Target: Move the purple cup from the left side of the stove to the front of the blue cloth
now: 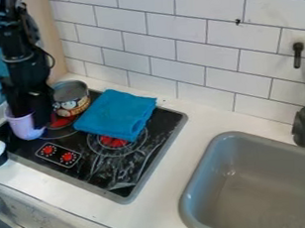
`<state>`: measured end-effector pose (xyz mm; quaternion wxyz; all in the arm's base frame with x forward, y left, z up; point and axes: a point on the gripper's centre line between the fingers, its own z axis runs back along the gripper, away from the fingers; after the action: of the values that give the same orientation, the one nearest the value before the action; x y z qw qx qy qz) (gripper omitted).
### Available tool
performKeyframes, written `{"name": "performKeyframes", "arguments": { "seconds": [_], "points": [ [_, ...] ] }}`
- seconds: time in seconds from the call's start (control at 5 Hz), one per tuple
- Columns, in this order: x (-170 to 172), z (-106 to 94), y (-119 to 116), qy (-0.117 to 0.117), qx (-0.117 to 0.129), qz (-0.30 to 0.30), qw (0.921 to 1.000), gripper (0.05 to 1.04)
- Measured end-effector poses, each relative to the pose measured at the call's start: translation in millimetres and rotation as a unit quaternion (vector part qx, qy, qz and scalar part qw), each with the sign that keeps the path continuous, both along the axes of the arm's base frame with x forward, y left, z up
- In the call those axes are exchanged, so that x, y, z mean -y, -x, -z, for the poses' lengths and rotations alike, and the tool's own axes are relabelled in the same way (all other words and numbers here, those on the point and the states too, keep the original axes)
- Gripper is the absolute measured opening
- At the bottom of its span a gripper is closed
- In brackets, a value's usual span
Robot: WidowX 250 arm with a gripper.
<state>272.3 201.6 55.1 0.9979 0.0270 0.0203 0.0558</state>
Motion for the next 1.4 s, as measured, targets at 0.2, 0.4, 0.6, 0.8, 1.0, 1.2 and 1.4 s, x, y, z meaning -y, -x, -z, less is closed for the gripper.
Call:
{"name": "performKeyframes", "arguments": {
  "seconds": [0.2, 0.4, 0.6, 0.8, 1.0, 1.2, 1.4],
  "points": [
    [3, -3.0, -1, 0.005, 0.01, 0.004, 0.9999, 0.298],
    [12, -23.1, 0, 0.009, 0.037, 0.015, 0.9992, 0.144],
    [32, -47.4, -1, 0.022, 0.067, 0.037, 0.9969, 0.084],
    [63, -69.2, 2, 0.047, 0.087, 0.052, 0.9938, 0.084],
    [96, -75.9, 23, 0.057, 0.075, 0.074, 0.9927, 0.084],
    [125, -62.3, 48, 0.058, 0.04, 0.112, 0.9912, 0.084],
    [128, -50.0, 60, 0.05, 0.017, 0.124, 0.9909, 0.084]
  ]
}}
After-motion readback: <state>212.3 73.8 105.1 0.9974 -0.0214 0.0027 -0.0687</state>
